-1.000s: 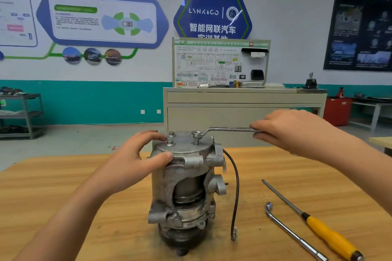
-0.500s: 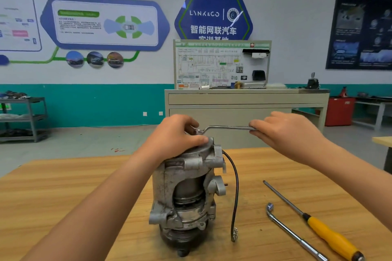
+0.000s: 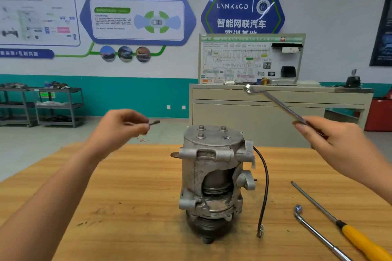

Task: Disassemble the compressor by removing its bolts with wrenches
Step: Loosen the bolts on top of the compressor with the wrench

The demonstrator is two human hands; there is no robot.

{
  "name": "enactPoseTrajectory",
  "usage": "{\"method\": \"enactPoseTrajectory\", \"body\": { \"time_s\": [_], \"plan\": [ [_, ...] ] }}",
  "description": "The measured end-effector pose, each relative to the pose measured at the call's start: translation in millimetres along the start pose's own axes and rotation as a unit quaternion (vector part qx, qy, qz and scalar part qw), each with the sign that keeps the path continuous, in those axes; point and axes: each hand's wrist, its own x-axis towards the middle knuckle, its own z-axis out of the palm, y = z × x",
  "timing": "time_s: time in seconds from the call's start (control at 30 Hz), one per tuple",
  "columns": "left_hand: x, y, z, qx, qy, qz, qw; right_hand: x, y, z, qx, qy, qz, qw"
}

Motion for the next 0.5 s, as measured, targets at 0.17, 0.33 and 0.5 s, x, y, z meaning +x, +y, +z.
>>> {"method": "enactPoseTrajectory", "body": {
  "time_s": [0.17, 0.33, 0.5],
  "plan": [
    [-77, -124, 33, 0.309, -0.173, -0.099, 0.930, -7, -10, 5, -0.032, -0.041, 0.016, 0.999],
    [-91, -155, 36, 0.343, -0.165, -0.079, 0.921, -7, -18, 4, -0.104, -0.111, 0.008, 0.988],
    [-79, -119, 56, 0.307, -0.074, -0.056, 0.947, 1, -40, 3, -0.183, -0.147, -0.056, 0.970]
  ]
}}
